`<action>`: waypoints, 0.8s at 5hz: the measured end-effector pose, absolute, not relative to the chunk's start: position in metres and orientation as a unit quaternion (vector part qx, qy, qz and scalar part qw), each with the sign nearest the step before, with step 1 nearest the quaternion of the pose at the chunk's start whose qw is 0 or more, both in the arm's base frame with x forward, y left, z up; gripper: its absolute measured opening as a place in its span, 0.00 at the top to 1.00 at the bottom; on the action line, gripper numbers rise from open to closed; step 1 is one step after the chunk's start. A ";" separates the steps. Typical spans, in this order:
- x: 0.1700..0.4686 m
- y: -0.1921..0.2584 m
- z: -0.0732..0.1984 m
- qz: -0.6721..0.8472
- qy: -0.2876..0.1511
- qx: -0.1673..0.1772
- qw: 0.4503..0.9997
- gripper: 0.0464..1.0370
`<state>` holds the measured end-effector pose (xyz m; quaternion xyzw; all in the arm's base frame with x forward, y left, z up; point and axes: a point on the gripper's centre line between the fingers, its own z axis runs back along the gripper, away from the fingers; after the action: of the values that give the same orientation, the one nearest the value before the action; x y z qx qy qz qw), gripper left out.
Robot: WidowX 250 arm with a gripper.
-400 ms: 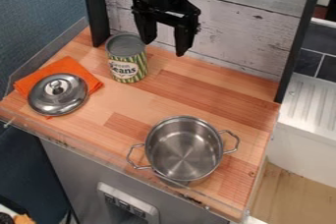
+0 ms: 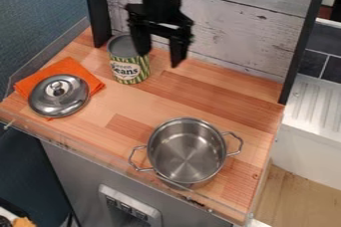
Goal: Take the silver lid and put it on top of the silver pot
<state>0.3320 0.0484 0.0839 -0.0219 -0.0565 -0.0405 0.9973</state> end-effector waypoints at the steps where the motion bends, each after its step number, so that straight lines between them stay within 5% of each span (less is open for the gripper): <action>1: 0.312 0.074 0.089 -0.018 -0.066 -0.019 0.997 0.04; 3: 0.247 0.152 0.088 0.087 -0.067 0.023 0.994 0.04; 4: 0.249 0.165 0.075 0.116 -0.072 0.026 0.990 0.04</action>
<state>0.2492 0.1651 0.0745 0.0265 -0.0718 0.1161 0.9903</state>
